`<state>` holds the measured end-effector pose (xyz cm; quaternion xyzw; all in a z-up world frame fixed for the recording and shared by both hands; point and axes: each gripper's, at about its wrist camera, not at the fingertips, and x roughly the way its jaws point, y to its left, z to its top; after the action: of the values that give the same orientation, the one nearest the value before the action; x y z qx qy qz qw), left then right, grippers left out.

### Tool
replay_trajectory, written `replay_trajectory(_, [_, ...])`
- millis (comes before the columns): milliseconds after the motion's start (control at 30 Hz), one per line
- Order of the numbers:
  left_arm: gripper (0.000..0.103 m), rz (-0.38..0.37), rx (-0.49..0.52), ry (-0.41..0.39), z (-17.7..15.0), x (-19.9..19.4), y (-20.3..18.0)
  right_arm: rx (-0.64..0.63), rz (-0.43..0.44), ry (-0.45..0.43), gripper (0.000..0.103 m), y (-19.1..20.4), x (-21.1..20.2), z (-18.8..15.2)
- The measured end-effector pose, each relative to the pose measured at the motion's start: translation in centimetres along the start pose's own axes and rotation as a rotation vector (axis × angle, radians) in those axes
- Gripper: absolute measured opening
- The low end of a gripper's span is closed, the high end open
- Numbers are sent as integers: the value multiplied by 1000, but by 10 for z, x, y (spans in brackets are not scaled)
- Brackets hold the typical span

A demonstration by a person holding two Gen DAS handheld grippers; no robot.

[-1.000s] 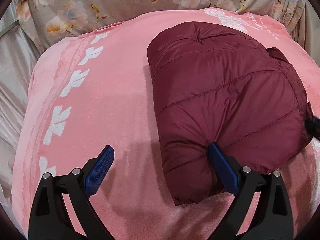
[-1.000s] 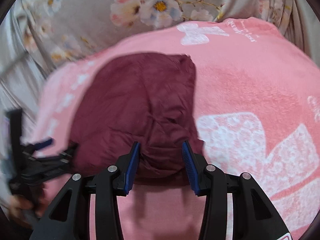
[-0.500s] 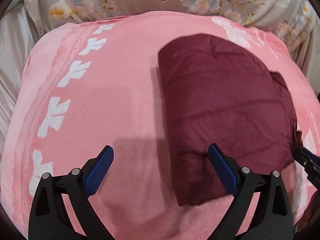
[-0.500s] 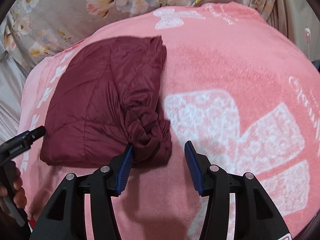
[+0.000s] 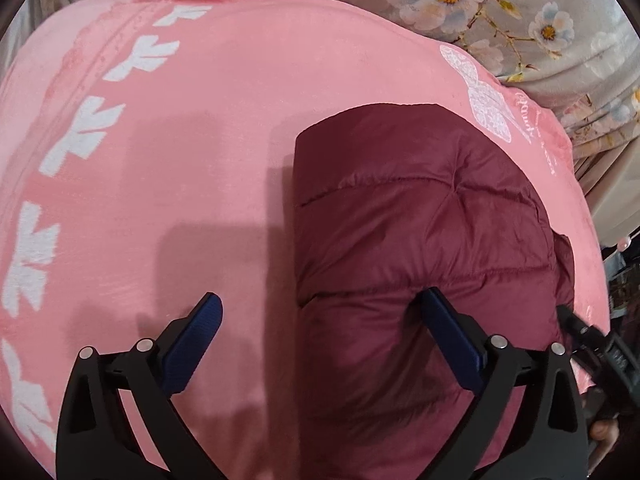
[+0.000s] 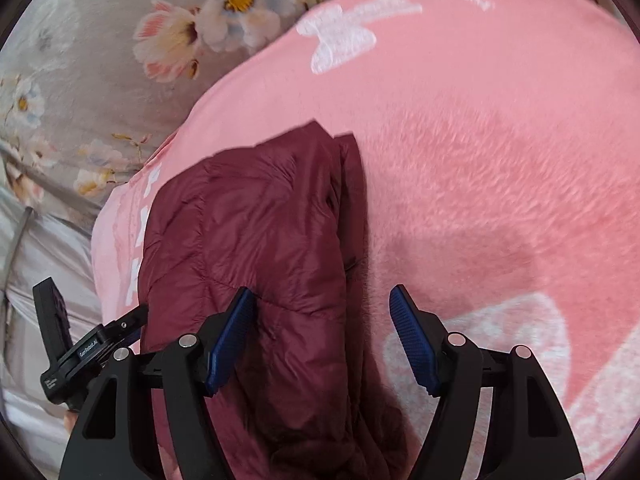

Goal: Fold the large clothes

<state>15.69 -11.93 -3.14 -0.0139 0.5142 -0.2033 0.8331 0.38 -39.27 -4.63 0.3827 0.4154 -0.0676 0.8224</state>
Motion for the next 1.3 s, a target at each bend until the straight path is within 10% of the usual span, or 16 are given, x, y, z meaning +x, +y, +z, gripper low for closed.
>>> replay_trajectory(333, [98, -124, -48, 68, 15, 38, -4, -10, 37, 8, 68, -1, 18, -3])
replay_trajectory(400, [97, -142, -48, 72, 15, 41, -7, -17, 59, 16, 52, 0, 21, -2])
replay_trajectory(600, [57, -111, 63, 5, 12, 15, -30, -86, 32, -20, 21, 23, 7, -4])
replay_trajectory(767, [39, -137, 110, -46, 13, -20, -38, -141, 5, -93, 17, 46, -18, -9])
replay_trajectory(1300, [38, -150, 298, -492, 3, -214, -54, -424, 60, -460, 17, 167, -159, -40])
